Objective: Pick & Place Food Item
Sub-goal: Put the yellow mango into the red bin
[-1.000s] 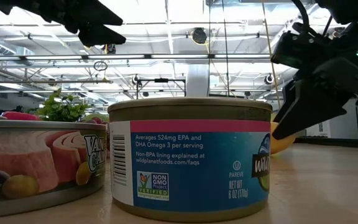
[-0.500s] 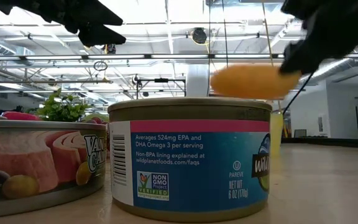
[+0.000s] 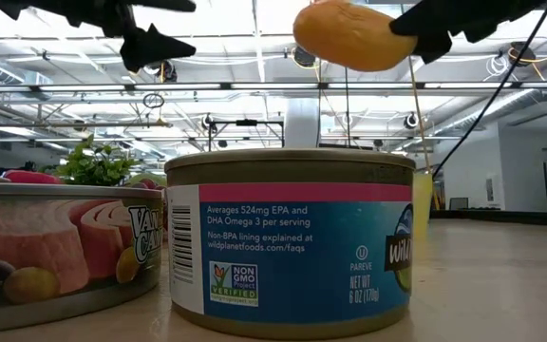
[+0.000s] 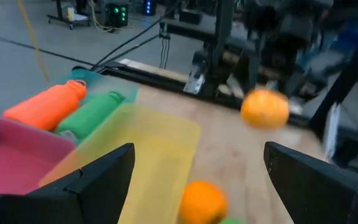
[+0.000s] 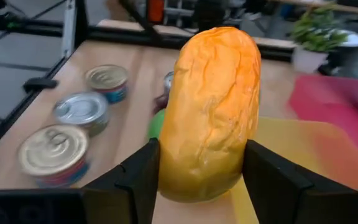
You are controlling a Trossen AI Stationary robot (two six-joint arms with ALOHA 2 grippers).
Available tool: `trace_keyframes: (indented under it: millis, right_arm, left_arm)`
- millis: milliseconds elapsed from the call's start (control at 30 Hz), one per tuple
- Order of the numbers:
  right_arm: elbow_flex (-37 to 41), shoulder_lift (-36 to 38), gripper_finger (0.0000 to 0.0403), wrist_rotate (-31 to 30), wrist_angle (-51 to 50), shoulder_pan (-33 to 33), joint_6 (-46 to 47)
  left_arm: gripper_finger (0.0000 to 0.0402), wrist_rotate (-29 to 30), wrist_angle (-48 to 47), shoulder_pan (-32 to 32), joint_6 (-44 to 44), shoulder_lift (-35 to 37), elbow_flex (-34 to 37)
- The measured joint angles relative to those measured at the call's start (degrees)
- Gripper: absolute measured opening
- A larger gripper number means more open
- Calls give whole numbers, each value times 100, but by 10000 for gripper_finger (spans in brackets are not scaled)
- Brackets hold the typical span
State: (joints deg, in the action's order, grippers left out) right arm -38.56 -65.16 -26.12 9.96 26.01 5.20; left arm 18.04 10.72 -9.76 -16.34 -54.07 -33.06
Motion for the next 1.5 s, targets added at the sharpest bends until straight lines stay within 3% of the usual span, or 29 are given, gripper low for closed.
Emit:
trace_keyframes:
  millis: [200,300,433,600,800,1100,1300,1500]
  right_arm:
    - [1,-295,194,77,328,-15,-79]
    - [1,-351,195,87,435,-19,-145]
    - [1,-377,191,90,649,-19,-209]
    - [1,-377,193,94,732,-16,-291]
    - [1,-379,189,388,793,-16,-292]
    - [-1,-377,191,387,832,-14,-292]
    - [-1,-379,191,384,805,-14,-294]
    - [-1,-379,190,395,810,-14,-312]
  left_arm:
    - [361,-101,410,-49,-367,-531,2]
    - [361,-607,1325,-56,-377,-1093,-4]
    - [361,-1360,2436,-167,311,-1745,-18]
    - [361,-1245,3314,-216,539,-2409,-42]
    - [361,-1290,3329,-216,840,-3086,-589]
    - [361,-1852,3072,-216,871,-3811,-1373]
    - [358,-1776,2962,-216,1095,-4062,-1727]
    - [307,-1798,2987,-216,1327,-4058,-1777]
